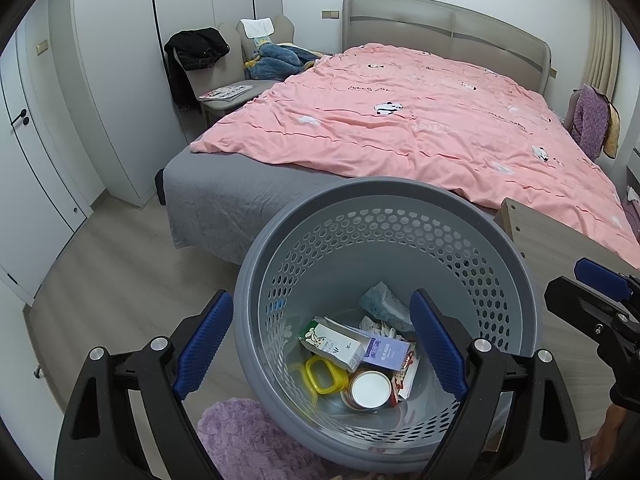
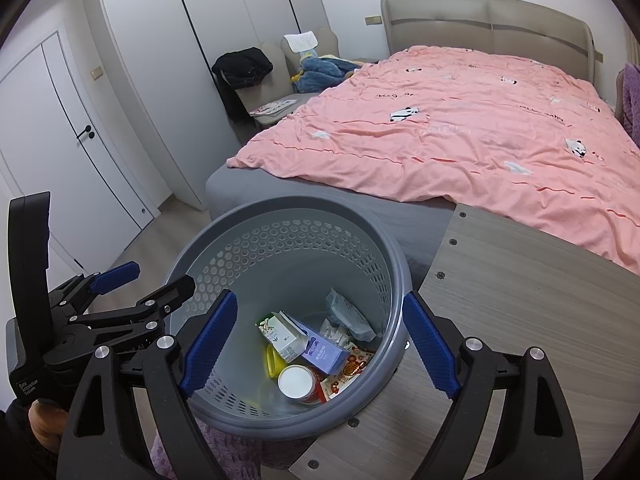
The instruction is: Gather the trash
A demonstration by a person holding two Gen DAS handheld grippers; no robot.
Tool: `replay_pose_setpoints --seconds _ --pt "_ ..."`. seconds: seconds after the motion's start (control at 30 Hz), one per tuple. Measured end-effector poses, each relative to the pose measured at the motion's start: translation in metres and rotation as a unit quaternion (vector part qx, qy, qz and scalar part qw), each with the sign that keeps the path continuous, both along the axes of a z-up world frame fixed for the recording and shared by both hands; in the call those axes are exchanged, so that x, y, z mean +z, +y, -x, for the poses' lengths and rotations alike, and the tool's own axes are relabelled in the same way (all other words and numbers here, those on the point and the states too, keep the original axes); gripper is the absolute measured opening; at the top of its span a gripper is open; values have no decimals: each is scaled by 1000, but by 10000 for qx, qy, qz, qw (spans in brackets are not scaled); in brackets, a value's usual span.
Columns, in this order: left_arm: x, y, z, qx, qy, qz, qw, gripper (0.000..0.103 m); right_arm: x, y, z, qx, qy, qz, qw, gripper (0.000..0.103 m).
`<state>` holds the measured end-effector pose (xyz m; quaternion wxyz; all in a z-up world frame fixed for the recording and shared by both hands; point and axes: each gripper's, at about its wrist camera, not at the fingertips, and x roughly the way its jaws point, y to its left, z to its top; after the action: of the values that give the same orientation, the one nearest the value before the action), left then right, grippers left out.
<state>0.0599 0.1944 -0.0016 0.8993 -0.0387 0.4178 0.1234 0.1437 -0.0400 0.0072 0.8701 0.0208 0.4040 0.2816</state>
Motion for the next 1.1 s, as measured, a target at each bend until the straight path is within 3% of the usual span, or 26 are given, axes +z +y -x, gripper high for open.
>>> replay_pose_setpoints --seconds 1.1 --pt "0 2 -2 103 -15 -8 9999 86 -1 0 0 3 -4 4 10000 83"
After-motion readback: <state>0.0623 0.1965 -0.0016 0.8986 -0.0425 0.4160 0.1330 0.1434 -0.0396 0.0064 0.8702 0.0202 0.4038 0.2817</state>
